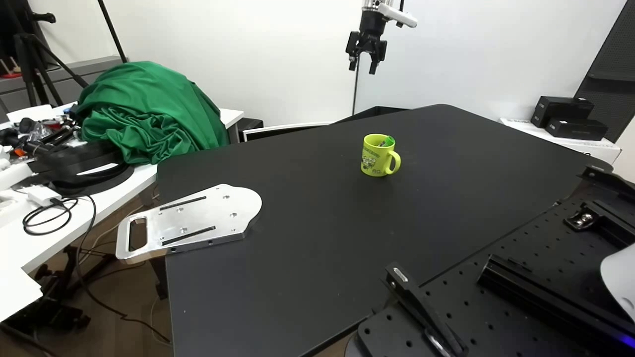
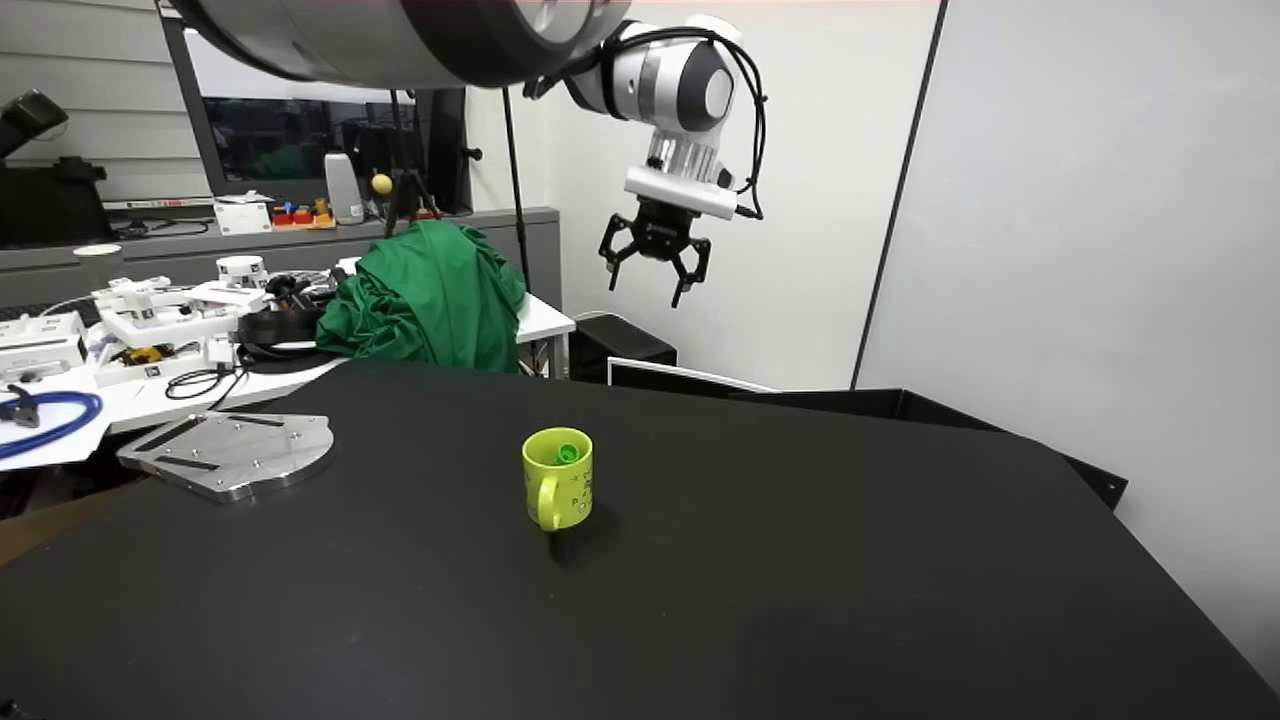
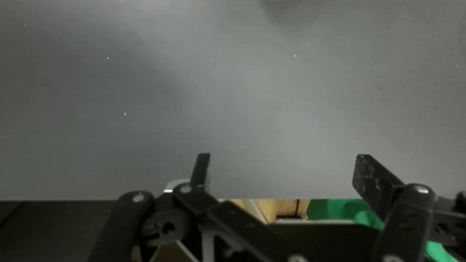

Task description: Remove and then put back the glue stick in the mug

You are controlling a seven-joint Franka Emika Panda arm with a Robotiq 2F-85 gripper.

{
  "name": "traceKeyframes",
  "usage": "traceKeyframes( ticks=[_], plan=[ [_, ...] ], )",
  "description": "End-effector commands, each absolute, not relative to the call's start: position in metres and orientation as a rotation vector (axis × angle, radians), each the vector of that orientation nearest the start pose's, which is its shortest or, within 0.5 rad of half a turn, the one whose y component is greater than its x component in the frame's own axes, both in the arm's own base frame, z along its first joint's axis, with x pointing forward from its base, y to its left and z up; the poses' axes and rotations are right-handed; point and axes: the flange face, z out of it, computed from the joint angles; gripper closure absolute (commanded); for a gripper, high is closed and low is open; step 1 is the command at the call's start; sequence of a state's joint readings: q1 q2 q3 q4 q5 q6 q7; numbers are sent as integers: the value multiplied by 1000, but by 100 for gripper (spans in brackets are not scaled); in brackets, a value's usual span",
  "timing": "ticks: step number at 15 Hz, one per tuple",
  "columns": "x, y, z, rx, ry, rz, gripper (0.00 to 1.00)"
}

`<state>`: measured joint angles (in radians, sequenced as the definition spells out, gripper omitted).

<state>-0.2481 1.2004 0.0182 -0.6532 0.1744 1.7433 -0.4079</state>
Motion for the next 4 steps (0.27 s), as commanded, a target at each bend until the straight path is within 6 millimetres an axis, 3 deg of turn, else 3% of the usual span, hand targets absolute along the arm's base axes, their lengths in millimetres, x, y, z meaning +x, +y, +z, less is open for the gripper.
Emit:
traceKeyframes(
  ticks=[1, 4],
  plan=[
    [774, -175, 226, -2928, -194, 46, 0],
    [774, -176, 224, -2929, -203, 38, 0]
  ],
)
